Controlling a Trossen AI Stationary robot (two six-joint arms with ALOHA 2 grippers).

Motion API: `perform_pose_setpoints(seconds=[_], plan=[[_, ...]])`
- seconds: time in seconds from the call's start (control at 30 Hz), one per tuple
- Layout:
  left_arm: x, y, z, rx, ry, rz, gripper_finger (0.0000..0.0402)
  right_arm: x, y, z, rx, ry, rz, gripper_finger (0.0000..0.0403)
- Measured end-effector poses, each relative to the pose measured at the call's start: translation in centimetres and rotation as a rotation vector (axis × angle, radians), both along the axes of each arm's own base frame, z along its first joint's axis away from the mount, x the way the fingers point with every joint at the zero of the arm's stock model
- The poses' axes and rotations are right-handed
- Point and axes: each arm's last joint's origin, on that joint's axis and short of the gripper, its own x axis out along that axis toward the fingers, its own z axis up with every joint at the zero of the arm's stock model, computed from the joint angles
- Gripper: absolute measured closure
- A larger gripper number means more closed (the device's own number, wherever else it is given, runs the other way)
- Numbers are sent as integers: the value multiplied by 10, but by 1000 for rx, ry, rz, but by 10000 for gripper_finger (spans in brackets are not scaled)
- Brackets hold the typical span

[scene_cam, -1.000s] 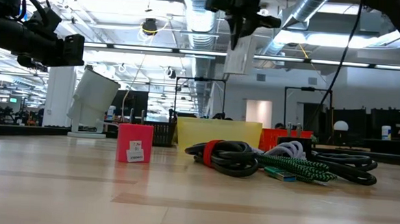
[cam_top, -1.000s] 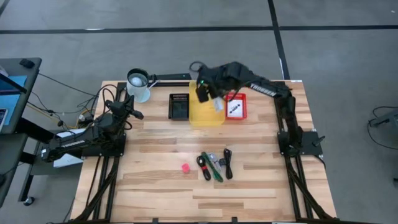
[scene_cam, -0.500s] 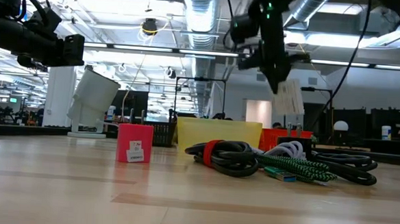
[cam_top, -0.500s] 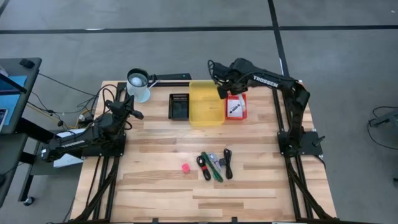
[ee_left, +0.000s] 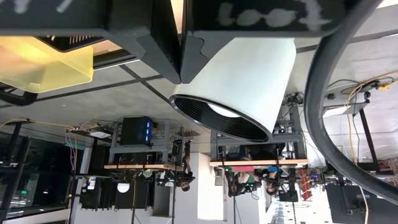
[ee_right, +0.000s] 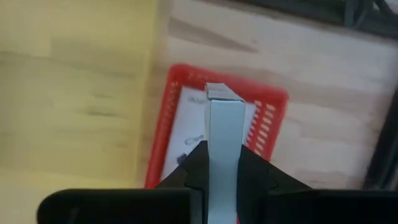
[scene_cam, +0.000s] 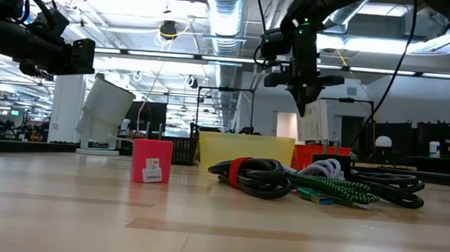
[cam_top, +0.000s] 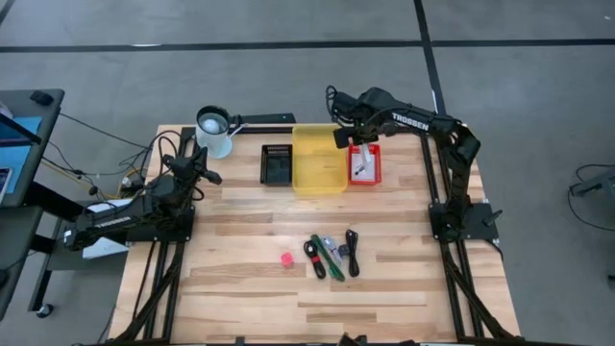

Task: Pick and place items into bin
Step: Put the white card reader box into the red bin

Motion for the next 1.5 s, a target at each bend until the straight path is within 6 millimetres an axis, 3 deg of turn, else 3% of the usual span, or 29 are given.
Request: perform_pose_setpoints(seconds=[1.17, 1.5], plan=[[0, 0, 0, 0, 0, 0, 401, 0, 13, 0, -14, 94, -12, 342], [0, 0, 0, 0, 0, 0, 401, 12, 12, -26, 28, 169, 56, 341]])
